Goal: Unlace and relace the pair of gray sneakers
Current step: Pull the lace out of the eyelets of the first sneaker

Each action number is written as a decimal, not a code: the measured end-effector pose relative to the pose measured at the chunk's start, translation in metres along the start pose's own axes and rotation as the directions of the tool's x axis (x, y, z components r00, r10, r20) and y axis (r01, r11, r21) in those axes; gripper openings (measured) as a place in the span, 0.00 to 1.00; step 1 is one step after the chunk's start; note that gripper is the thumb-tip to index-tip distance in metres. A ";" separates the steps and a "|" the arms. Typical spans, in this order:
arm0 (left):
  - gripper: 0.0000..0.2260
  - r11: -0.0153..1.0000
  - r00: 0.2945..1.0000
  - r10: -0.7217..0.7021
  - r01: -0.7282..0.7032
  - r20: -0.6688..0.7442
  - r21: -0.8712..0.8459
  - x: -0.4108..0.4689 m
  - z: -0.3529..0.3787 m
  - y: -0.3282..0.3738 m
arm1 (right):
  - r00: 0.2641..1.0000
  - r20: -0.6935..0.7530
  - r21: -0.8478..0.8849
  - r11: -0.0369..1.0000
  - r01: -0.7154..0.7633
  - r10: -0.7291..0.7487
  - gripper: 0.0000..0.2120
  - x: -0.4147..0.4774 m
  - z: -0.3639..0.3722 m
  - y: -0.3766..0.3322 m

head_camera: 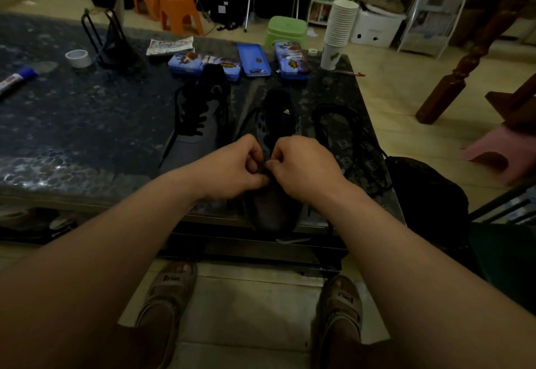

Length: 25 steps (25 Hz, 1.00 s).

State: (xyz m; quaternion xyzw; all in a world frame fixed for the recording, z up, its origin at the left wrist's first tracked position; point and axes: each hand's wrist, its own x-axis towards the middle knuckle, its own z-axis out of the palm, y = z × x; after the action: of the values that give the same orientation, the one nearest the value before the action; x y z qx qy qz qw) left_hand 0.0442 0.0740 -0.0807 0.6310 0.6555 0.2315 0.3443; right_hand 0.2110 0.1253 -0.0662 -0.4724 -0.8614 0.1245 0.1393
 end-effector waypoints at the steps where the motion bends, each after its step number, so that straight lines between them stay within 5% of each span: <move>1: 0.15 1.000 1.000 0.014 -0.013 -0.009 0.019 -0.001 0.004 -0.001 | 0.999 -0.025 -0.041 0.999 0.026 -0.027 0.06 0.000 -0.001 -0.002; 3: 0.15 0.998 0.998 0.044 -0.041 -0.046 0.046 -0.002 0.009 -0.002 | 0.999 -0.008 -0.022 0.999 0.047 -0.047 0.06 -0.003 -0.003 -0.004; 5: 0.15 0.995 0.995 0.075 -0.070 -0.067 0.070 -0.002 0.012 -0.003 | 0.986 0.164 0.264 0.962 -0.073 0.030 0.07 -0.005 -0.006 0.001; 8: 0.15 0.989 0.992 0.104 -0.096 -0.069 0.109 -0.004 0.017 -0.002 | 0.924 0.369 0.631 0.703 -0.328 0.100 0.10 -0.011 -0.014 0.013; 12: 0.11 0.994 0.990 0.093 -0.087 -0.105 0.066 -0.005 0.016 0.000 | 0.950 0.295 0.419 0.879 -0.228 0.105 0.15 -0.008 -0.006 0.005; 14: 0.10 0.998 0.989 0.058 -0.054 -0.139 0.033 -0.005 0.016 -0.002 | 0.956 0.282 0.536 0.813 -0.227 0.081 0.12 -0.008 -0.006 0.001; 18: 0.12 0.996 0.979 0.066 -0.053 -0.193 0.074 -0.001 0.022 -0.001 | 0.934 0.353 0.786 0.524 -0.329 0.056 0.13 -0.015 -0.013 0.012; 25: 0.04 0.908 0.899 0.329 -0.216 -0.290 0.359 -0.003 0.009 0.004 | 0.943 0.287 0.683 0.655 -0.323 0.166 0.09 -0.009 -0.007 0.020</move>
State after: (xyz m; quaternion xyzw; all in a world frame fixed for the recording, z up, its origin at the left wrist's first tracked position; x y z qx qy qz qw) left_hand 0.0529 0.0702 -0.0830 0.7142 0.6379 0.2760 0.0820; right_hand 0.2337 0.1285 -0.0673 -0.4765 -0.6801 0.5167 0.2086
